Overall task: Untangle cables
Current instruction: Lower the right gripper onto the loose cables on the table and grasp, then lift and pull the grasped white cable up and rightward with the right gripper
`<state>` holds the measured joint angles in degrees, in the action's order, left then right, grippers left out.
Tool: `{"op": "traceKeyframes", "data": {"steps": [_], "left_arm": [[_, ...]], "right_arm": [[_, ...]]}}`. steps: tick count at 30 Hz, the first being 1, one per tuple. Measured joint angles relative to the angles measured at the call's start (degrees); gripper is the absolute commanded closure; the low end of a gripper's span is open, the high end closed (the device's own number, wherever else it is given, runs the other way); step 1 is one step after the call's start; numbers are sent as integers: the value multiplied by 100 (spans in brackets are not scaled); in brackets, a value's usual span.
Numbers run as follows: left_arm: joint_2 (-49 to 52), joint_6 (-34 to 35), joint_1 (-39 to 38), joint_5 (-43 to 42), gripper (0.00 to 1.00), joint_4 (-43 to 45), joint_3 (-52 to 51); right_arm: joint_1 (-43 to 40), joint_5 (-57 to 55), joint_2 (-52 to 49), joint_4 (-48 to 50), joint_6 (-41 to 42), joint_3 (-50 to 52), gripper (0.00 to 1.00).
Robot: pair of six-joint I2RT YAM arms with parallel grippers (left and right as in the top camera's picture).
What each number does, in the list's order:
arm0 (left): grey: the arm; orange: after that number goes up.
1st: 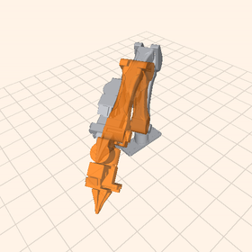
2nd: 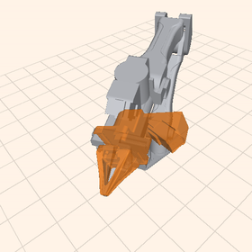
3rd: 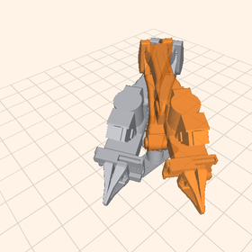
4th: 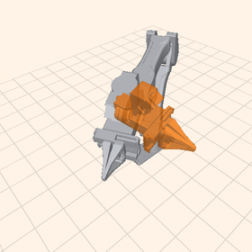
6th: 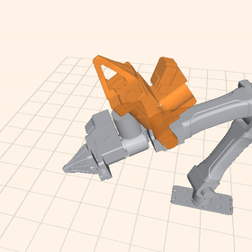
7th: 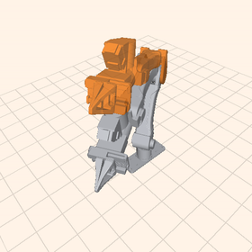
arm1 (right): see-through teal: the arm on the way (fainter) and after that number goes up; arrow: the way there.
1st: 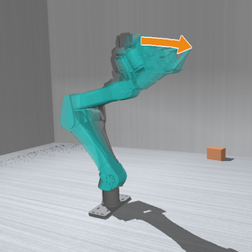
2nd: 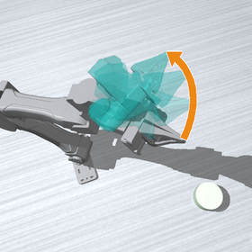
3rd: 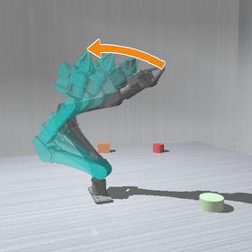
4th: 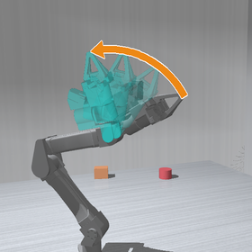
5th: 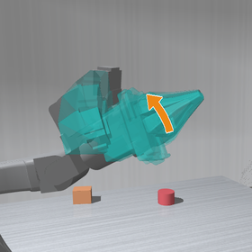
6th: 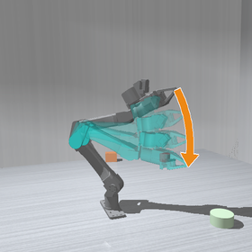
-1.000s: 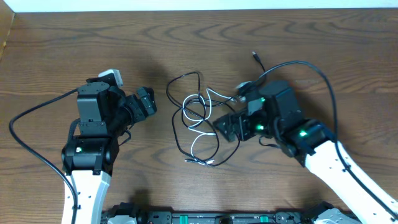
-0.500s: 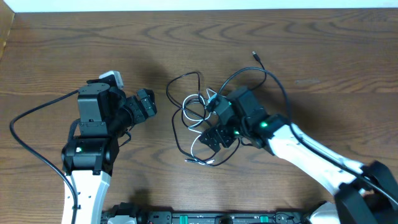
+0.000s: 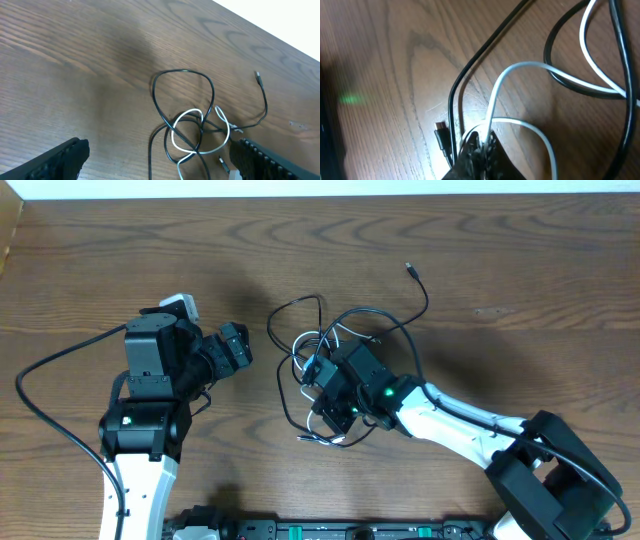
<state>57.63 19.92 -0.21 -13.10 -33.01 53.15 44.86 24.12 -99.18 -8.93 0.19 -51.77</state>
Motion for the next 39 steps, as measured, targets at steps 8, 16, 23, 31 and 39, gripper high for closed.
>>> {"op": "traceKeyframes", "data": {"steps": [8,16,23,31,39], "left_arm": [[0,0,0,0,4,0,0],[0,0,0,0,4,0,0],[0,2,0,0,4,-2,0],[0,2,0,15,4,-4,0],[0,0,0,17,4,0,0]], "right_arm": [[-37,55,13,42,160,0,99],[-619,866,1237,11,549,0,99],[-1440,1241,3038,-7,638,-2,99],[-1893,1344,4815,525,763,-15,99],[-2133,1123,5351,1309,1287,-28,99]]}}
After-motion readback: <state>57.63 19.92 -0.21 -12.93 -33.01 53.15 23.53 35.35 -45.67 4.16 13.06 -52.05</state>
